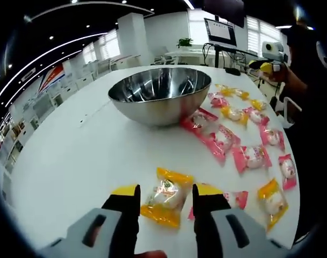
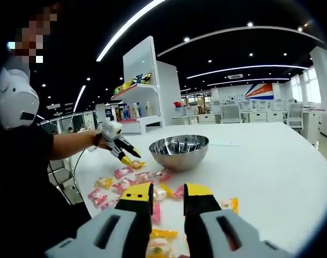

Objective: Pick up the marshmallows scattered on the table and place them into the bowl on the table

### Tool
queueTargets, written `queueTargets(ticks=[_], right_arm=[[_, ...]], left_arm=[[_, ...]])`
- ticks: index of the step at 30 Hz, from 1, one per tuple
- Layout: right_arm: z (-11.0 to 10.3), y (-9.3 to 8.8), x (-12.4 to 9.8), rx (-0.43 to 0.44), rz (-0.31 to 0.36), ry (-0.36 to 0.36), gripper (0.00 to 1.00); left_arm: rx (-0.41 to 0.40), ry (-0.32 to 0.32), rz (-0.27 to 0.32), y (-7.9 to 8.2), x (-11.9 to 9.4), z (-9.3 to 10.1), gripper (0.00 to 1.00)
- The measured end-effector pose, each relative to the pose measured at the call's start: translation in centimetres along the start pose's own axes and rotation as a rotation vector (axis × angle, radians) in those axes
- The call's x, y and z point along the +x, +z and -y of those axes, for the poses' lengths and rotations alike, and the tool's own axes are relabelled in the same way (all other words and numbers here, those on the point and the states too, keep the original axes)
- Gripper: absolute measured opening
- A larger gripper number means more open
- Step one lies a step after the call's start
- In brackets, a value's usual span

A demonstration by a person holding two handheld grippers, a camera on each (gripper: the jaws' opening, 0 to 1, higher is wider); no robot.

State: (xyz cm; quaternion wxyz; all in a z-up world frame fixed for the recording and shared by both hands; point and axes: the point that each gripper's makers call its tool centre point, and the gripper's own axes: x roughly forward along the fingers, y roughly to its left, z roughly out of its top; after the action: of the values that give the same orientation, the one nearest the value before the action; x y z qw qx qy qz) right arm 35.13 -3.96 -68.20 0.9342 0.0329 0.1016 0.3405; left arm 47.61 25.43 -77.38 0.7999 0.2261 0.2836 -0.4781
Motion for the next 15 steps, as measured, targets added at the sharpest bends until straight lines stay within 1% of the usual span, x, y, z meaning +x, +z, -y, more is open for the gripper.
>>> queueTargets(ticks=[6, 8, 15], right_arm=[[-0.1, 0.1, 0.0, 0.001, 0.005, 0.003, 0.23], [-0.1, 0.1, 0.0, 0.004, 0.005, 0.003, 0.23], [-0.1, 0.0, -0.2, 0.009, 0.004, 0.001, 0.23]], left_arm=[[0.003, -0.015, -0.016, -0.3, 0.4, 0.3, 0.37], [0.001, -0.019, -0.018, -0.4, 0.6, 0.2, 0.37], [0.003, -0.053, -0.035, -0.8, 1.5, 0.8, 0.37]])
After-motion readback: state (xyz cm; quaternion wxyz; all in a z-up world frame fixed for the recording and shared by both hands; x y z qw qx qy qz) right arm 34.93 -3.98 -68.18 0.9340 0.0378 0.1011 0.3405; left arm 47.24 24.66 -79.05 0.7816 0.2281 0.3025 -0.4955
